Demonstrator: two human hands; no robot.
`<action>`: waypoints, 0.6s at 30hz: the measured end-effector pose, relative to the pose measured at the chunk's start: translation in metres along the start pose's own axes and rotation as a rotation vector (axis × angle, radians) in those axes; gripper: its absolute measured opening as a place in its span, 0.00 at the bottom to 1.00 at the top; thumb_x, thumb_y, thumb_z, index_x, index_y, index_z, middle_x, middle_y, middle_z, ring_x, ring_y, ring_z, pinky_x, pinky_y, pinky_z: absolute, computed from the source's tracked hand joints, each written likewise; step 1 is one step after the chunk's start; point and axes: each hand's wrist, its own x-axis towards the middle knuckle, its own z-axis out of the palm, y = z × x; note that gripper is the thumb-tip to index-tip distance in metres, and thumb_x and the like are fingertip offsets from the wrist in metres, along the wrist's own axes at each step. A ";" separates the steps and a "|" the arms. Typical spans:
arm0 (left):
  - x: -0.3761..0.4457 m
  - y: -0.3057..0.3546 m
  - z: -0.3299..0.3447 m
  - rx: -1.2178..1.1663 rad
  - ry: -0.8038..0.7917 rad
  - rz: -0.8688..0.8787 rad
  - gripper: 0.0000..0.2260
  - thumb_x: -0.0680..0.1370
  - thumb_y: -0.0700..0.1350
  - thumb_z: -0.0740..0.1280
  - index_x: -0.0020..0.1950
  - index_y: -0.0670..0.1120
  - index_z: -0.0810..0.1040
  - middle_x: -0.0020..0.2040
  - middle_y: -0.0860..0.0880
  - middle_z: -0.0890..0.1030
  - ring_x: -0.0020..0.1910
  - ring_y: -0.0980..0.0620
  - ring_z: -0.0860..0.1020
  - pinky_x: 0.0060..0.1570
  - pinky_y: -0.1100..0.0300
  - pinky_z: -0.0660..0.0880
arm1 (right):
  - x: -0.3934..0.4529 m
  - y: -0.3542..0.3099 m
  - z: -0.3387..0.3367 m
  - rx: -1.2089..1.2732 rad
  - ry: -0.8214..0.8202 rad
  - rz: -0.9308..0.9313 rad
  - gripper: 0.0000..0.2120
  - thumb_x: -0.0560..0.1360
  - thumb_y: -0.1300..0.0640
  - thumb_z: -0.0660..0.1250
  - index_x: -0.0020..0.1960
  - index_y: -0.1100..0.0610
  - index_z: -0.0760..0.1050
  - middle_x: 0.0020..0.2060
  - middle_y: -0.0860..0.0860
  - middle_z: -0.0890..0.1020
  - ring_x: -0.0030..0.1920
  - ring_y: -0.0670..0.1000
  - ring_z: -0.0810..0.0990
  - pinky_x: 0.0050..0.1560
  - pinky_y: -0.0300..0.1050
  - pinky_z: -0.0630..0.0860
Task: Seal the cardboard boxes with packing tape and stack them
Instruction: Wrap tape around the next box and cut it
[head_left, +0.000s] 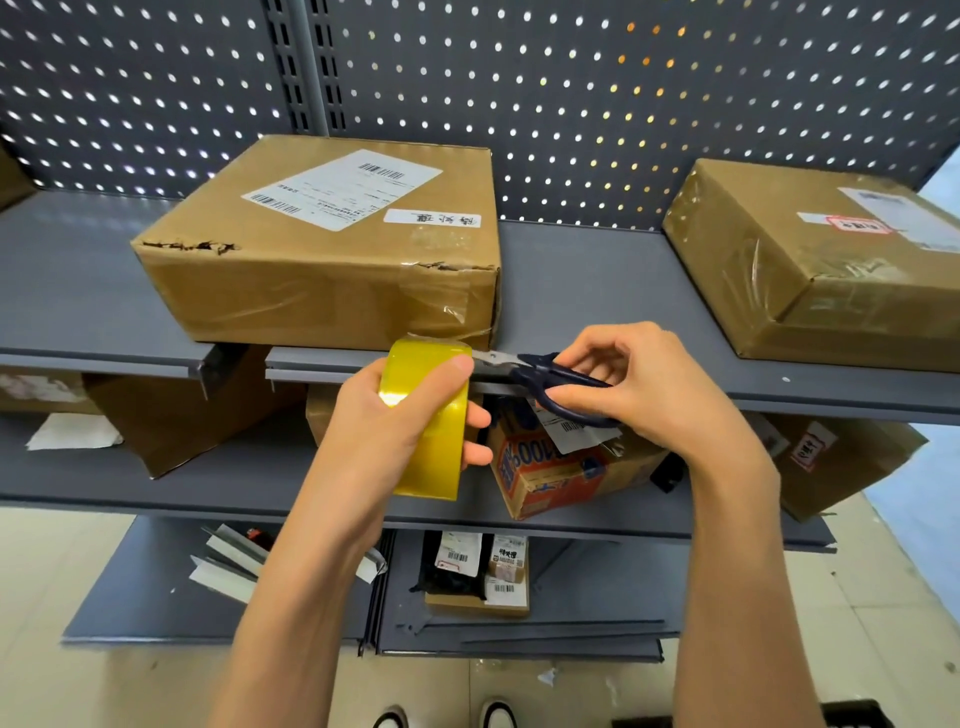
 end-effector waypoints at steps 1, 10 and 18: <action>0.000 0.000 0.001 -0.005 0.000 -0.003 0.09 0.72 0.49 0.69 0.46 0.44 0.76 0.30 0.47 0.82 0.24 0.49 0.79 0.29 0.57 0.79 | -0.001 0.002 0.003 -0.016 0.001 0.011 0.07 0.67 0.58 0.77 0.43 0.53 0.81 0.32 0.45 0.81 0.31 0.38 0.74 0.34 0.29 0.71; -0.012 0.011 0.004 0.013 -0.108 0.059 0.11 0.67 0.50 0.68 0.45 0.45 0.75 0.29 0.46 0.81 0.22 0.50 0.77 0.26 0.59 0.77 | -0.019 0.003 -0.013 0.112 0.088 -0.046 0.07 0.67 0.60 0.76 0.44 0.54 0.81 0.38 0.49 0.84 0.35 0.43 0.77 0.37 0.33 0.72; -0.013 0.012 0.024 0.070 -0.253 0.048 0.13 0.66 0.50 0.68 0.45 0.46 0.74 0.29 0.46 0.81 0.23 0.49 0.79 0.25 0.60 0.77 | -0.037 0.006 -0.035 0.271 0.147 -0.066 0.07 0.67 0.60 0.75 0.44 0.55 0.80 0.39 0.55 0.85 0.42 0.57 0.83 0.40 0.40 0.75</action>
